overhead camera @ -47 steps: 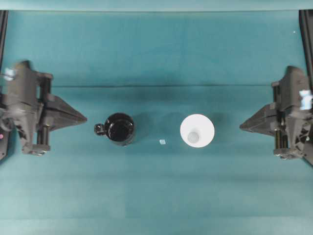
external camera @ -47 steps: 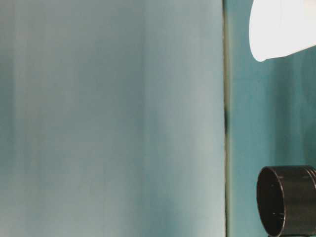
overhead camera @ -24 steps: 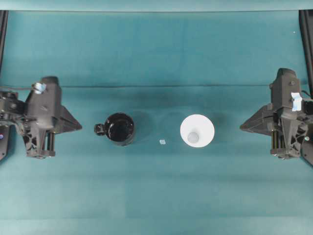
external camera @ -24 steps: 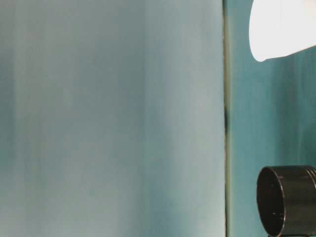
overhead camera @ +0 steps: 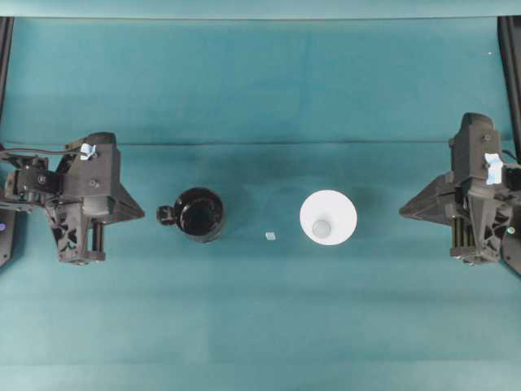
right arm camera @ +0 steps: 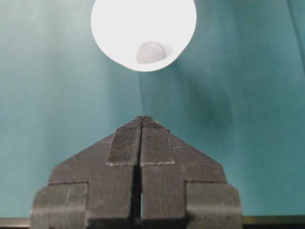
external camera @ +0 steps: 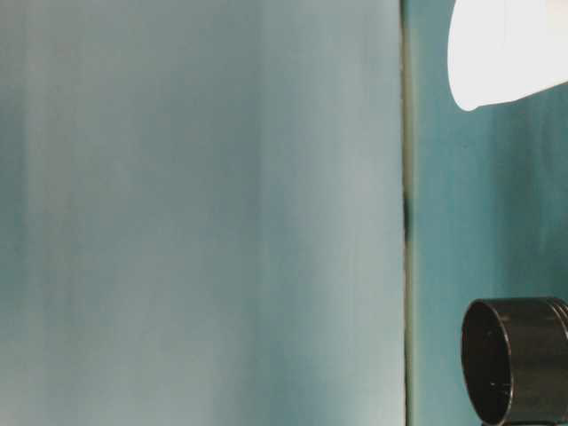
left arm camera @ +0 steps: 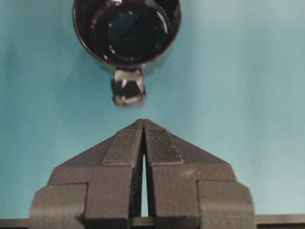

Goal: Put a paper cup into the cup holder on your left arm.

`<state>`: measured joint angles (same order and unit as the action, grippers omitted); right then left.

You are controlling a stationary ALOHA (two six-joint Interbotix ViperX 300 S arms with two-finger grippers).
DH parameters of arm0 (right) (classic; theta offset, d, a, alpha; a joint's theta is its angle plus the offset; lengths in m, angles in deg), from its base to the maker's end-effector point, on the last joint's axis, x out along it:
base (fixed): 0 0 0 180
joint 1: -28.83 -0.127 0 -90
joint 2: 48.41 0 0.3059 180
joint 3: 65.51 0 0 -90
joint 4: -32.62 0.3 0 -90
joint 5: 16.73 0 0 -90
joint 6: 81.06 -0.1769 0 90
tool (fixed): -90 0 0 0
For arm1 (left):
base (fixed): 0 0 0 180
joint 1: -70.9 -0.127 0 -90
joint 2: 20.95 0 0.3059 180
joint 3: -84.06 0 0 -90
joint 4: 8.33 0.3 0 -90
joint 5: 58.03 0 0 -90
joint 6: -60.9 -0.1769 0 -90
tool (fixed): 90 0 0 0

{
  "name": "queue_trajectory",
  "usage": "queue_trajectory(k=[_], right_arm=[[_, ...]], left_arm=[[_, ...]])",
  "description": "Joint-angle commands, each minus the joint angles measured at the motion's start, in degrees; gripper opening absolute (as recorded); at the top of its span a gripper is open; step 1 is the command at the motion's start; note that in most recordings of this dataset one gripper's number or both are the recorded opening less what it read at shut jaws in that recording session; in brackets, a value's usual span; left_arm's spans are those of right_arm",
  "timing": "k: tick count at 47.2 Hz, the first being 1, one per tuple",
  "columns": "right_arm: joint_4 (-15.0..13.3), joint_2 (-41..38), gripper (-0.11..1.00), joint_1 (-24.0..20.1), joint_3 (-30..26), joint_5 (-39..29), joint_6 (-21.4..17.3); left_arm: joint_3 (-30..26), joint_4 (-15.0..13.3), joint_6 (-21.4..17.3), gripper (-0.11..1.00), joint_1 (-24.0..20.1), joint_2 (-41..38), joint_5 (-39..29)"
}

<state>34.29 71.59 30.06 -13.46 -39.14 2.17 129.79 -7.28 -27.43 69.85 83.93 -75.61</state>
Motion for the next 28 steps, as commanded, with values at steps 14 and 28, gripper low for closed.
queue_trajectory(k=[14, 28], right_arm=[[-0.18, 0.00, -0.04, 0.09, -1.49, 0.18, -0.62], [-0.18, 0.00, -0.04, 0.09, -1.49, 0.18, -0.62]], left_arm=[[0.44, 0.18, 5.54, 0.19, -1.85, -1.32, 1.32], [0.62, 0.18, 5.36, 0.95, -1.76, -2.02, 4.57]])
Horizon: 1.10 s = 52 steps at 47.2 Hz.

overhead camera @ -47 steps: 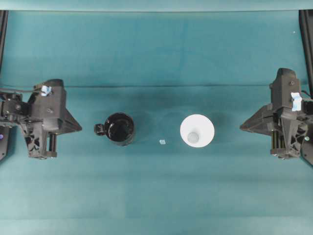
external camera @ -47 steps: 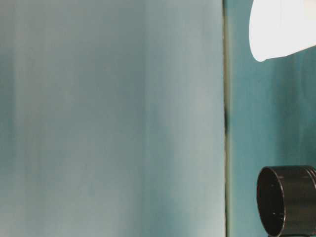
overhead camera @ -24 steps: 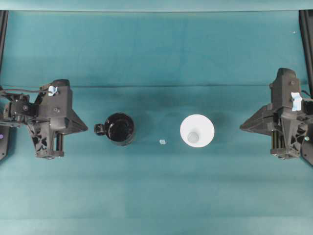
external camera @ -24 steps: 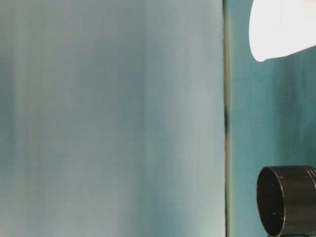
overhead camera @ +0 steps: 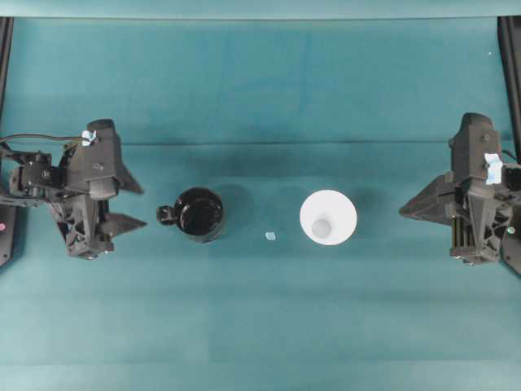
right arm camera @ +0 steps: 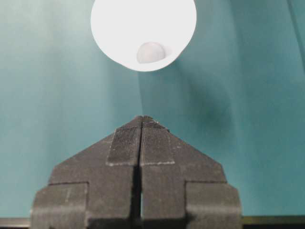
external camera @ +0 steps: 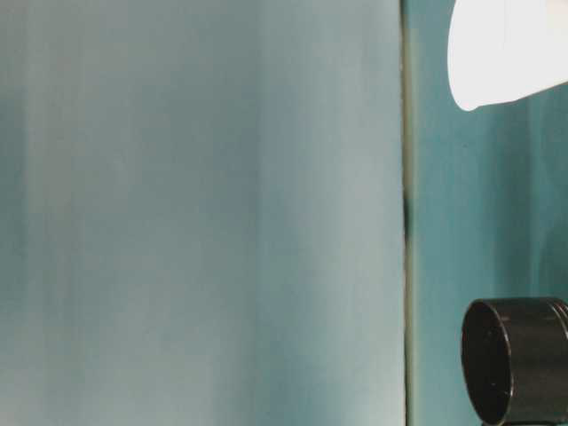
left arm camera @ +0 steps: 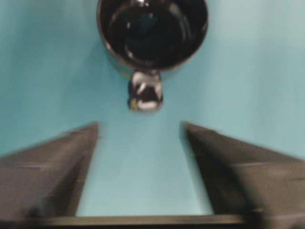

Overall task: Put a paper cup into the cup holder on your left arm.
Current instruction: 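Move the left gripper right to the black mug's handle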

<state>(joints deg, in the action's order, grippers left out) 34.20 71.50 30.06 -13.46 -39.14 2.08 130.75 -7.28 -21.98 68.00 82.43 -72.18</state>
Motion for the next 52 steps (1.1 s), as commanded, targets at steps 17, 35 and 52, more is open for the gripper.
queue_trajectory(k=[17, 35, 52], right_arm=[[-0.09, 0.09, -0.04, 0.09, -1.49, 0.18, -0.53], [-0.09, 0.09, -0.04, 0.09, -1.49, 0.18, -0.53], [-0.09, 0.09, -0.04, 0.09, -1.49, 0.18, -0.53]], left_arm=[[-1.32, 0.18, 0.18, 0.92, 0.09, -7.12, 4.31], [-3.87, 0.18, 0.62, 0.91, 0.09, -13.62, 7.29], [-3.87, 0.18, 0.88, 0.86, -0.09, -13.80, 7.82]])
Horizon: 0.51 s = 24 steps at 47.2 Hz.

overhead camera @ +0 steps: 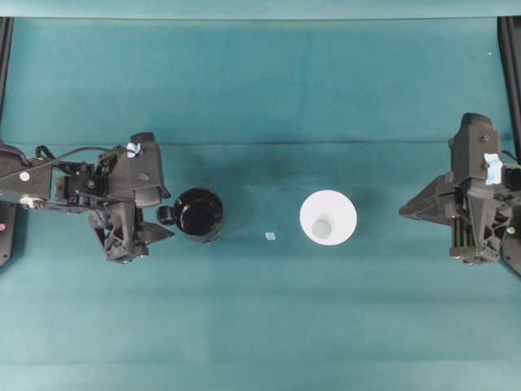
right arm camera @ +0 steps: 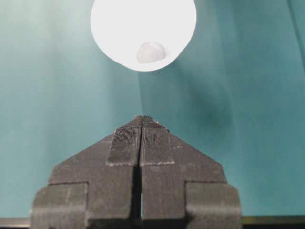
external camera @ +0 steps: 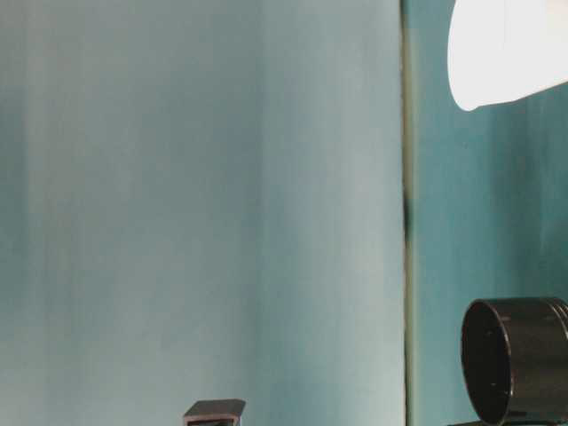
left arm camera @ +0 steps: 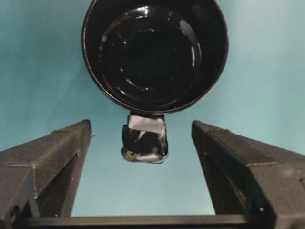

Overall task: Put a paper cup into the cup holder on your left arm.
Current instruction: 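Move the left gripper right to the black mug's handle, then close the left gripper on the mug handle and lift the mug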

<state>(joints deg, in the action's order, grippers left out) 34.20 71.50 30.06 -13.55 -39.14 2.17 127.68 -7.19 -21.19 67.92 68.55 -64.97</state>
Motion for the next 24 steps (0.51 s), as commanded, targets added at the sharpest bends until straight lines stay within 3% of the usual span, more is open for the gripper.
queue_trajectory(k=[1, 9, 16, 24], right_arm=[[-0.09, 0.00, -0.04, 0.09, -1.41, 0.18, -0.62], [-0.09, 0.09, -0.04, 0.09, -1.41, 0.18, -0.62], [-0.09, 0.09, -0.04, 0.09, -1.41, 0.18, -0.62], [-0.09, 0.09, -0.04, 0.09, -1.41, 0.18, -0.62]], left_arm=[[-0.79, 0.09, 0.09, 0.85, 0.00, 0.09, 0.79], [-0.53, 0.09, 0.35, 0.65, 0.00, 0.18, 1.49], [0.00, 0.09, -0.26, 0.31, 0.79, 0.35, 3.16], [0.18, 0.09, -0.35, 0.30, 0.97, 0.44, 3.43]])
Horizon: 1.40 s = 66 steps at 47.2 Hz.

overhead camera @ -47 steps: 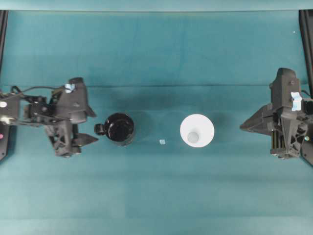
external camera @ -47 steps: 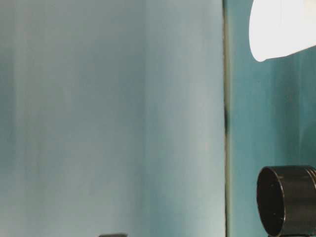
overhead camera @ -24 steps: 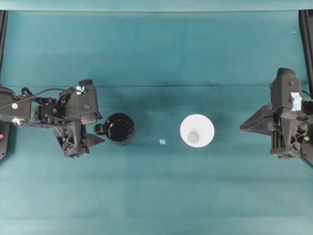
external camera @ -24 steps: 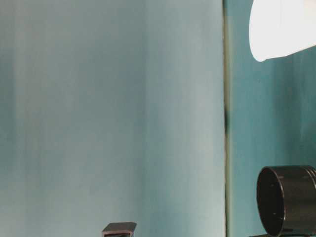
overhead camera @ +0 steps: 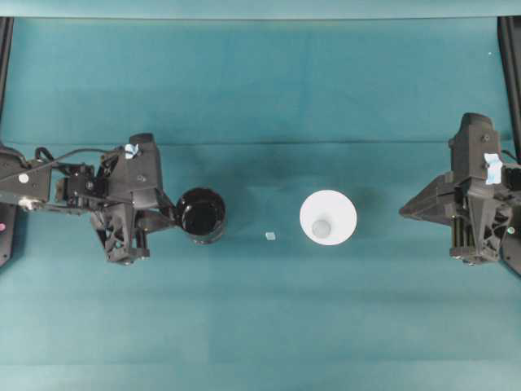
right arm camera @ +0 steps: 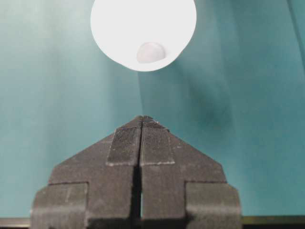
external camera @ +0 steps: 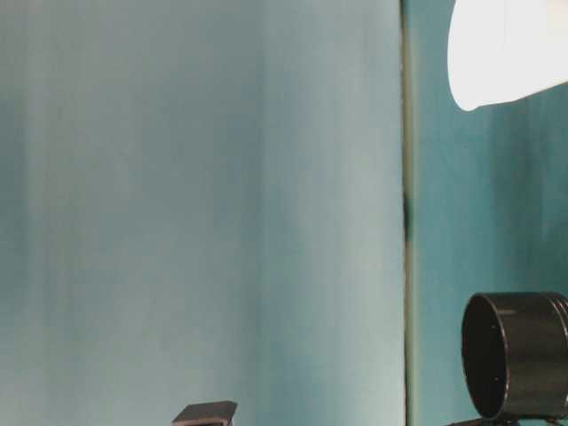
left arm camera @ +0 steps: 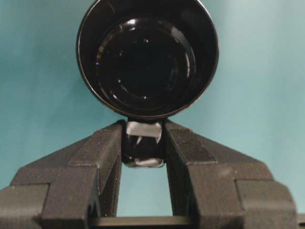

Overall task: Put a paper cup into the cup holder on your left arm.
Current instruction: 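Close the left gripper on the mug handle and lift the mug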

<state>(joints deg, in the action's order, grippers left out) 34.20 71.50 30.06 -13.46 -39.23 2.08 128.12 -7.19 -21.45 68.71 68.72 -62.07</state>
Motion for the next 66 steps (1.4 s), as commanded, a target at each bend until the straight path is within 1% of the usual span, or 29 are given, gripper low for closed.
queue_trajectory(k=[1, 23, 39, 47, 66], right_arm=[[-0.09, 0.09, -0.04, 0.09, -1.49, 0.26, -0.53], [0.00, 0.09, -0.04, 0.09, -1.41, 0.26, -0.53], [0.00, 0.00, -0.04, 0.09, -1.49, 0.26, -0.53], [0.00, 0.09, -0.04, 0.09, -1.49, 0.26, -0.53], [0.00, 0.09, -0.04, 0.09, -1.49, 0.26, -0.53]], left_arm=[[-0.26, 0.09, -0.09, 0.30, 0.18, 0.26, 0.53], [-0.79, 0.09, -0.53, 0.30, 0.18, 0.35, 1.93], [-2.64, 0.09, -3.60, 0.30, -0.09, 1.93, 1.76], [-4.31, 0.09, -3.96, 0.30, -0.18, 1.49, 1.76], [-9.93, 0.09, -4.66, 0.30, -1.23, -2.55, 0.88]])
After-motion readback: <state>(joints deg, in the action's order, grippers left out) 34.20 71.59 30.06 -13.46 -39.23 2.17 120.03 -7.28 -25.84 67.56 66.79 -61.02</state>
